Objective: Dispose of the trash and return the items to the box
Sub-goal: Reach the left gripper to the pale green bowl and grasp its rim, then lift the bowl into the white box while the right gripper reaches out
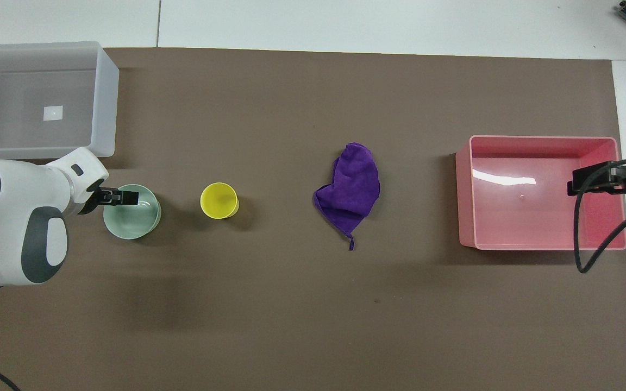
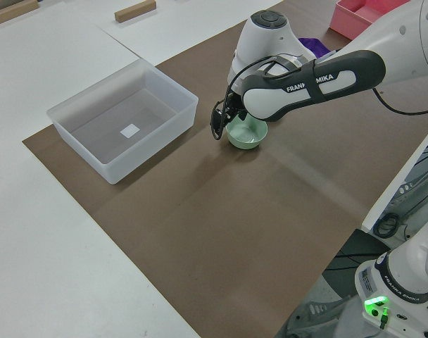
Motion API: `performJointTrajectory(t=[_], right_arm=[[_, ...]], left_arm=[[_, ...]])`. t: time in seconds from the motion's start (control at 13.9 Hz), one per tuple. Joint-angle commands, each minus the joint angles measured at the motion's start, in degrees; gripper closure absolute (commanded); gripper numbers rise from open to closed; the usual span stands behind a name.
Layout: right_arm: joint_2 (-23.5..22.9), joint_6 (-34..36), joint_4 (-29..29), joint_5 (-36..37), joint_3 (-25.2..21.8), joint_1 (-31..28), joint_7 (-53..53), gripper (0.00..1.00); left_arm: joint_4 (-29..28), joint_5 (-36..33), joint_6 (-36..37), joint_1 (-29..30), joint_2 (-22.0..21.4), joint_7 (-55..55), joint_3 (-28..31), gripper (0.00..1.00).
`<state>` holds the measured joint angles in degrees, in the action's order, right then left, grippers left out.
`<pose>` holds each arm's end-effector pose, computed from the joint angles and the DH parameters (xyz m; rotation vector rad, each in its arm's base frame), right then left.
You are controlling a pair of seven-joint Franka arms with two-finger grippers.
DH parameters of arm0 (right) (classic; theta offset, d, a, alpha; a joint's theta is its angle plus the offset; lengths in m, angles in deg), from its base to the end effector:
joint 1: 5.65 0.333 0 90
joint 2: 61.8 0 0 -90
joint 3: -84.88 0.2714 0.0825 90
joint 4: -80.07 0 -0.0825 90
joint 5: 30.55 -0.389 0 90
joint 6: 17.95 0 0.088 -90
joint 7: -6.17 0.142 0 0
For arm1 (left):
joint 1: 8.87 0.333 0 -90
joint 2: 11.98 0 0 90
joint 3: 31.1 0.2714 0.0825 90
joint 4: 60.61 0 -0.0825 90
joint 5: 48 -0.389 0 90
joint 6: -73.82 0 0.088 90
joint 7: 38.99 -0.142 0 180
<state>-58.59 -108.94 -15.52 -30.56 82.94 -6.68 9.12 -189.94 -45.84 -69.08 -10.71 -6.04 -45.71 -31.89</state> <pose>0.5431 -0.0285 0.5308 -3.1351 0.1620 0.0381 0.5480 -0.0258 0.2471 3.1062 -0.2092 0.2089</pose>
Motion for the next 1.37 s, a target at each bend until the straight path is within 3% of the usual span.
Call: performJointTrajectory(t=[0.0,0.07,0.14,0.36,0.65,0.86,1.01,1.3], right_arm=[[2.7,-0.9,-3.9,-1.0,0.3,-0.5,-1.5,0.0],[2.7,-1.2,-3.8,-1.0,0.3,-0.5,-1.5,0.0],[2.7,-2.4,-4.1,-1.0,0.4,-0.3,-1.3,0.0],[1.5,-8.3,-5.9,-1.0,0.6,1.4,-0.8,0.0],[0.1,-10.1,-5.6,-1.0,0.6,7.1,2.8,0.0],[0.0,-6.4,-4.1,-1.0,0.6,7.5,3.4,0.0],[0.0,-7.7,-4.1,-1.0,0.6,7.1,3.5,0.0],[-0.4,-9.5,-4.5,-1.1,0.6,7.8,3.6,0.0]], left_arm=[[-1.4,0.5,-1.7,0.9,-0.6,0.5,-0.4,0.26],[-1.4,0.9,-1.4,1.1,-0.7,0.5,-0.5,0.79],[-1.5,1.3,-1.3,1.1,-0.6,0.5,-0.5,1.0],[-1.4,1.3,-0.6,1.0,-0.7,0.5,-0.5,1.0],[1.3,1.2,2.7,1.0,-1.2,-0.2,-0.4,1.0],[7.1,1.2,8.4,1.1,-1.6,-0.2,-0.4,1.0],[11.7,1.2,11.7,1.3,-1.0,-0.2,-0.4,1.0],[18.5,1.2,11.6,2.5,2.0,0.0,-0.4,1.0]])
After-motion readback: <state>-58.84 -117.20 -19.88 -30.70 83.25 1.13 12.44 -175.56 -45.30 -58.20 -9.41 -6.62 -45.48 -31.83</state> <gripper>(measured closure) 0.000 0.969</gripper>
